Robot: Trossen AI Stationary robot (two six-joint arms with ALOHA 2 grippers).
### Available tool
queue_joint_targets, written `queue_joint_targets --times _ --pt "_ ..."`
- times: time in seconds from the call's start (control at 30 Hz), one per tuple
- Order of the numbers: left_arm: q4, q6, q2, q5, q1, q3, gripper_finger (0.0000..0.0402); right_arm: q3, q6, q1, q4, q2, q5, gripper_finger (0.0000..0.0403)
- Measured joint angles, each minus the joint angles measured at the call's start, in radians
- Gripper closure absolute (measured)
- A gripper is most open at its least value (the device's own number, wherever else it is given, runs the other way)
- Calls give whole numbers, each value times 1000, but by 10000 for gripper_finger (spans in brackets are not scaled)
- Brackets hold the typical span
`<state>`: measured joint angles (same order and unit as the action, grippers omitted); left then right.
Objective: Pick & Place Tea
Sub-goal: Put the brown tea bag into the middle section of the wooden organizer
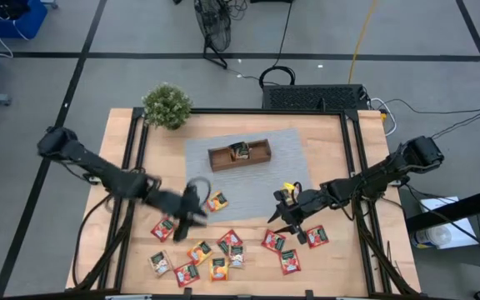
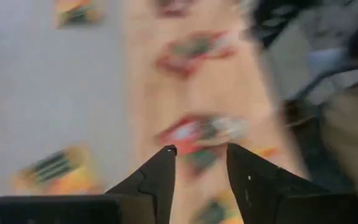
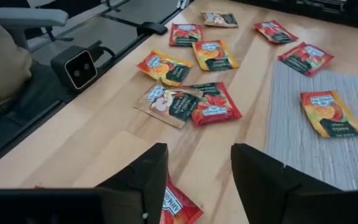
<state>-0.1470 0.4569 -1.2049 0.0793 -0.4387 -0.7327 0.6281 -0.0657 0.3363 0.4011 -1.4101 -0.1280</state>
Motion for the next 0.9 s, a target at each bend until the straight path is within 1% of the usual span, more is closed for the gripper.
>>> queue_joint_targets --times 0.03,0.1,0.2,0.3,0.43,0.5,0.57,0.63,0.8,0.83,0.9 --pt "-33 47 -20 32 -58 -29 263 0 -4 0 0 0 0 244" --pt "-162 182 -73 118 -172 -103 273 0 -5 0 2 0 0 246" --pt "-332 457 -172 205 -308 -234 293 0 -13 0 6 0 0 248" --pt "-460 683 -284 215 -409 -339 318 0 -29 0 7 0 0 248" --pt "-595 920 -429 192 -486 -433 347 0 -36 0 35 0 -2 248" --pt "-638 1037 -493 142 -498 -456 355 0 -42 0 42 0 -2 248" --pt "-663 1122 -555 40 -500 -468 354 0 -50 0 44 0 -3 248" --pt "-680 1180 -599 -45 -500 -471 344 0 -51 0 43 0 -3 249" --pt "-734 1230 -681 -214 -500 -472 292 0 -62 -1 43 0 -3 248" --pt "-731 1228 -684 -232 -500 -472 279 0 -70 -1 43 0 -3 247" --pt "-720 1218 -686 -235 -502 -472 256 0 -87 -1 43 0 -3 246"
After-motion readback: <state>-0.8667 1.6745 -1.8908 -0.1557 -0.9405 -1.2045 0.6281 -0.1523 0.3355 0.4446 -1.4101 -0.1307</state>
